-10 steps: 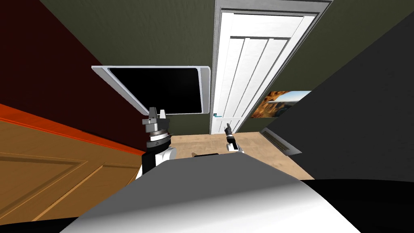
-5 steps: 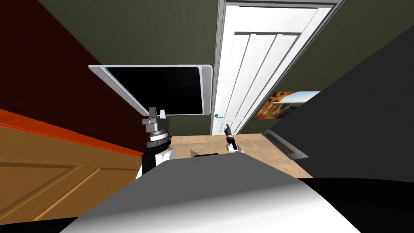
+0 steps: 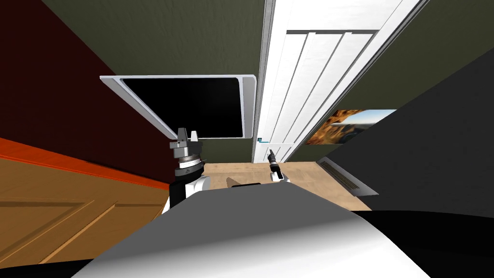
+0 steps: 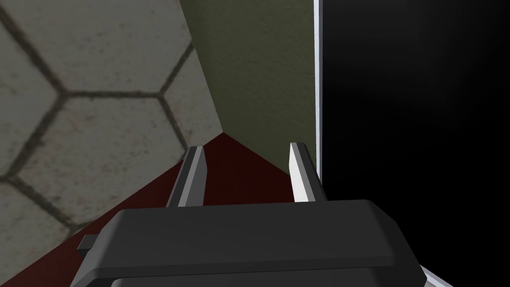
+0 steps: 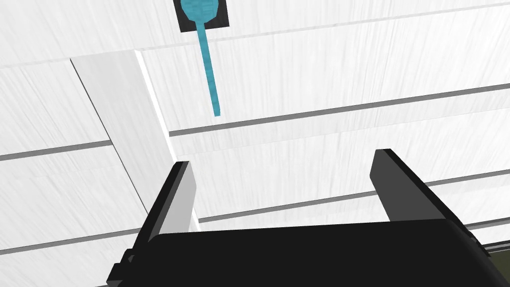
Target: Pull the door open
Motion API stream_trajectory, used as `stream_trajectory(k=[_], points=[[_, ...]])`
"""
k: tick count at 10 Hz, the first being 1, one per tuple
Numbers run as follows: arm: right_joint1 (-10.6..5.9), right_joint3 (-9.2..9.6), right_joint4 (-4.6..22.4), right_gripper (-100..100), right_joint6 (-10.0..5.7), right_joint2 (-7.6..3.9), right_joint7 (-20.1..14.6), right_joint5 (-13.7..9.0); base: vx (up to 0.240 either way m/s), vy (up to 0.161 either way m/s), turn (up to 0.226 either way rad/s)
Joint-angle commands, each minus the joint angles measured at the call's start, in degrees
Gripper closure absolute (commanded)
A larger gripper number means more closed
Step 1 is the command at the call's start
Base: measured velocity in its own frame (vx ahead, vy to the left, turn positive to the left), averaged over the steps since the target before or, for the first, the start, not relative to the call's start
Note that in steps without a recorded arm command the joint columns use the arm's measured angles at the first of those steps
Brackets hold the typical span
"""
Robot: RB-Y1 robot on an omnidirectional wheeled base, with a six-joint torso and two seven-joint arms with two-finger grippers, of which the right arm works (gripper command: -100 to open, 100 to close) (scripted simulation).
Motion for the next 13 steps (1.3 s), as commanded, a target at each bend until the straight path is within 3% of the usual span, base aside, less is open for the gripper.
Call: stream_trajectory(k=[1, 3, 8, 9, 13], points=[[-0.6, 0.05, 1.76, -100, -0.21, -0.24, -0.02, -0.11, 0.098, 0.01, 0.029], [-2.29, 0.13, 6.18, -100, -0.95, -0.53, 0.13, -0.35, 0.134, 0.019, 0.06], [-4.75, 0.25, 12.6, -100, -2.03, -0.93, 0.35, -0.69, 0.099, 0.003, 0.032], [-4.66, 0.21, 12.27, -100, -2.21, -0.85, 0.33, -0.64, 0.038, 0.001, 0.009], [-2.53, -0.63, 12.84, -100, -3.97, -3.39, -2.34, -0.67, 0.159, 0.04, 0.07]])
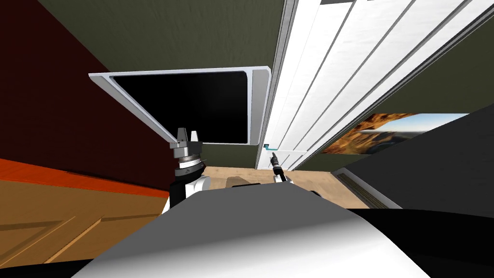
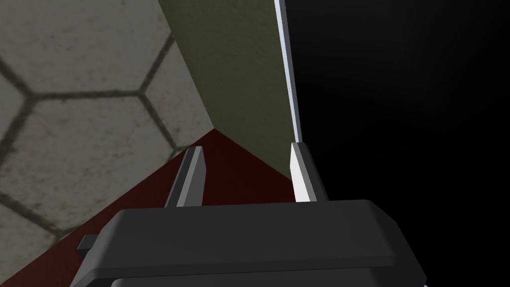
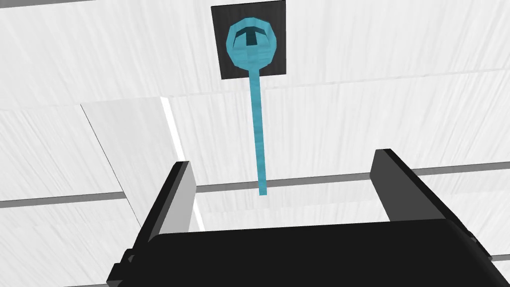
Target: Pull the door open
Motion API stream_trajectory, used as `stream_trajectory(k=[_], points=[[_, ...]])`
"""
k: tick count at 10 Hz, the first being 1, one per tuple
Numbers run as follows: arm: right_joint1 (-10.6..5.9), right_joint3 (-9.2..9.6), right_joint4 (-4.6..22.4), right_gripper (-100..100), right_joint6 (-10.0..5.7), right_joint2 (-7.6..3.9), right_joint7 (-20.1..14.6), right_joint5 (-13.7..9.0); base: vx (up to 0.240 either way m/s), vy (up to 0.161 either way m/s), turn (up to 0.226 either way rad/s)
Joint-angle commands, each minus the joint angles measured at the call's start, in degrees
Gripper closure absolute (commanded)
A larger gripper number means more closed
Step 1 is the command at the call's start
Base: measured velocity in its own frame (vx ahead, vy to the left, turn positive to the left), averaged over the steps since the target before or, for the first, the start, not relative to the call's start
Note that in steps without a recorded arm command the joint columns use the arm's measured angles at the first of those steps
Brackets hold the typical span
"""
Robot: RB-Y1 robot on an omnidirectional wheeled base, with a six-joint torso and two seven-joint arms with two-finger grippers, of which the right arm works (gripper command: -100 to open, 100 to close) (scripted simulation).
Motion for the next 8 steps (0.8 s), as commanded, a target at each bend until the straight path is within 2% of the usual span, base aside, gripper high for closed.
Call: stream_trajectory(k=[1, 4, 7, 8], points=[[1.44, -0.42, -0.59, -100, -0.43, -1.03, -1.21, 0.0, 0.214, 0.066, 0.09], [3.48, -1.21, -0.22, -100, -2.02, -3.38, -3.69, -0.01, 0.199, 0.049, 0.087], [5.03, -1.81, 0.06, -100, -3.22, -5.15, -5.56, -0.02, 0.212, 0.004, 0.064], [4.3, -1.67, 0.68, -100, -3.13, -4.98, -5.28, -0.02, 0.094, -0.004, 0.009]])
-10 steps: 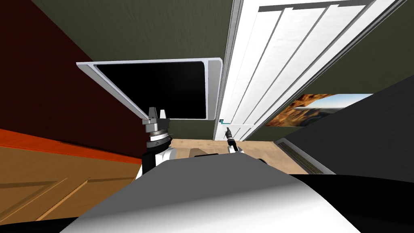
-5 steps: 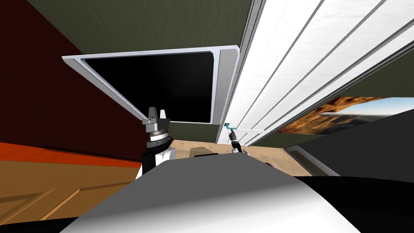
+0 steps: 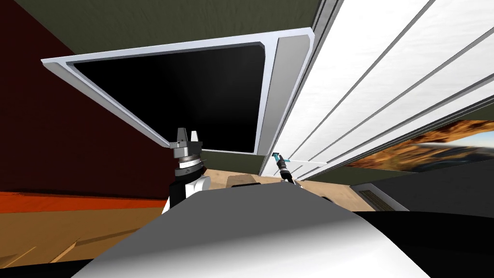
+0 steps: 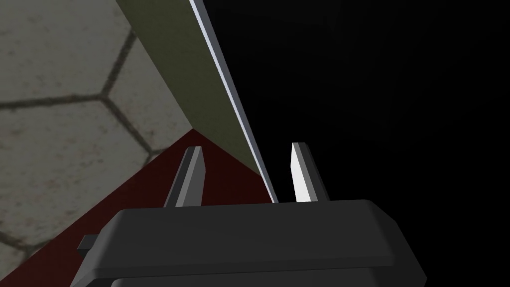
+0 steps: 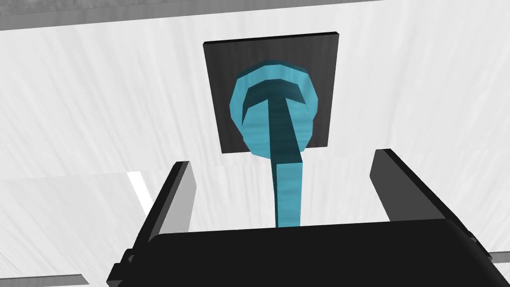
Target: Pull the door open
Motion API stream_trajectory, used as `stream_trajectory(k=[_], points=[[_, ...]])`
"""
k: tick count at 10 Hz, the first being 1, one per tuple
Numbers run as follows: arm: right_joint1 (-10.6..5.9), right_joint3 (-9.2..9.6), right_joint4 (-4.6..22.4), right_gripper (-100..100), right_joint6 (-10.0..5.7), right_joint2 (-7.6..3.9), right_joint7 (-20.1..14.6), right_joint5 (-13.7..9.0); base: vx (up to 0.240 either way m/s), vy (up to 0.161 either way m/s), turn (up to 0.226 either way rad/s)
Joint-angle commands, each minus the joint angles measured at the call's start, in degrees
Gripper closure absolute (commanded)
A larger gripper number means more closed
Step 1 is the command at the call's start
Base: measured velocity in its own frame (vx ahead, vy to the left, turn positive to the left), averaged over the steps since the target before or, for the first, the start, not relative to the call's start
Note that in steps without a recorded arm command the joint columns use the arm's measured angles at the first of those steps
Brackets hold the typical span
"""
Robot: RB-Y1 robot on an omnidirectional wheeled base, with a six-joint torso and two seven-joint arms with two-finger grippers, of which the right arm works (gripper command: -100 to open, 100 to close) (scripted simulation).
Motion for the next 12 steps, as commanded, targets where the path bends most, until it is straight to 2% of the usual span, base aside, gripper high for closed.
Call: stream_trajectory(k=[1, 6, 8, 12], points=[[-0.01, 0.02, -0.05, 100, 0.15, 0.07, 0.16, 0.0, -0.013, 0.0, -0.005], [-0.01, 0.02, -0.05, 100, 0.15, 0.07, 0.16, 0.0, -0.019, 0.001, 0.001], [0.59, 0.92, -0.15, 100, -0.4, -0.54, -0.9, 0.59, -0.147, -0.034, 0.081], [2.23, 3.43, -0.7, 100, -2.44, -2.59, -4.12, 2.28, -0.203, -0.04, 0.094]])
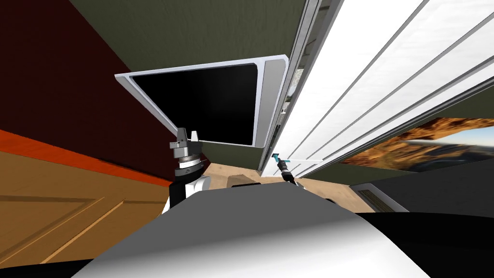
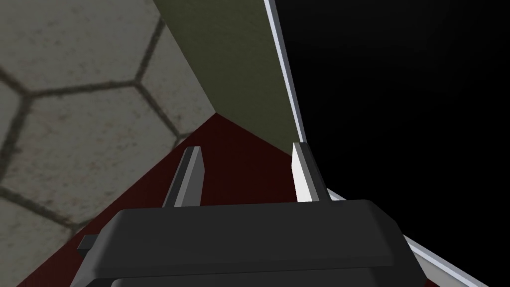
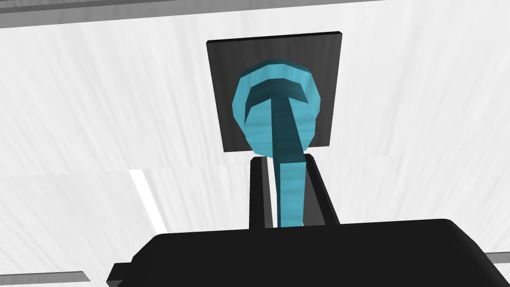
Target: Pull the door open
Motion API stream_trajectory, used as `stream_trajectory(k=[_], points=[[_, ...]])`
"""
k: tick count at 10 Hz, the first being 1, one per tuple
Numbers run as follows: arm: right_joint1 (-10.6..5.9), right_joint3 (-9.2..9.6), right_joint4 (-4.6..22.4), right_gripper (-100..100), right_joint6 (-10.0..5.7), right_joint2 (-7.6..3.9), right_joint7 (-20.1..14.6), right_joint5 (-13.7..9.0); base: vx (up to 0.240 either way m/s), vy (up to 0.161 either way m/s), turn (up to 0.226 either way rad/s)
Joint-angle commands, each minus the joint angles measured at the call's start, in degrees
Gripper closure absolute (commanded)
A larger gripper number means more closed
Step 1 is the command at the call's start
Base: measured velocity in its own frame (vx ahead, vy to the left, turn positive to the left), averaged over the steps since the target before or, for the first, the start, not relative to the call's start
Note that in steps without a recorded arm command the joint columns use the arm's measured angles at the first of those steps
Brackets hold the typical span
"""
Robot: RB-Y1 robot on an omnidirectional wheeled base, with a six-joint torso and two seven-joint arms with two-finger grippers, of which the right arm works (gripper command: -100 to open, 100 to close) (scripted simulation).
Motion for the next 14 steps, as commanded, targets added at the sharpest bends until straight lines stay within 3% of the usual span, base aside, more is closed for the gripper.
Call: stream_trajectory(k=[1, 3, 4, 7, 8, 9, 14], points=[[0.9, 1.43, -0.4, 100, -1.25, -1.11, -1.9, 0.95, -0.214, -0.108, 0.15], [1.51, 2.37, -0.6, 100, -2.01, -1.87, -3.1, 1.58, -0.241, -0.057, 0.098], [1.43, 2.1, -1.1, 100, -1.36, -1.56, -2.6, 1.39, -0.105, -0.017, 0.015], [3.45, 3.5, -0.32, 100, -4.81, -3.17, -4.69, 2.15, -0.199, -0.062, 0.157], [3.45, 3.5, -0.32, 100, -4.81, -3.17, -4.69, 2.15, -0.169, -0.079, 0.09], [4.36, 4.11, -0.02, 100, -6.48, -3.99, -5.63, 2.47, -0.151, -0.057, 0.134], [6.23, 5.35, 0.59, 100, -9.9, -5.67, -7.58, 3.12, -0.161, -0.05, 0.104]])
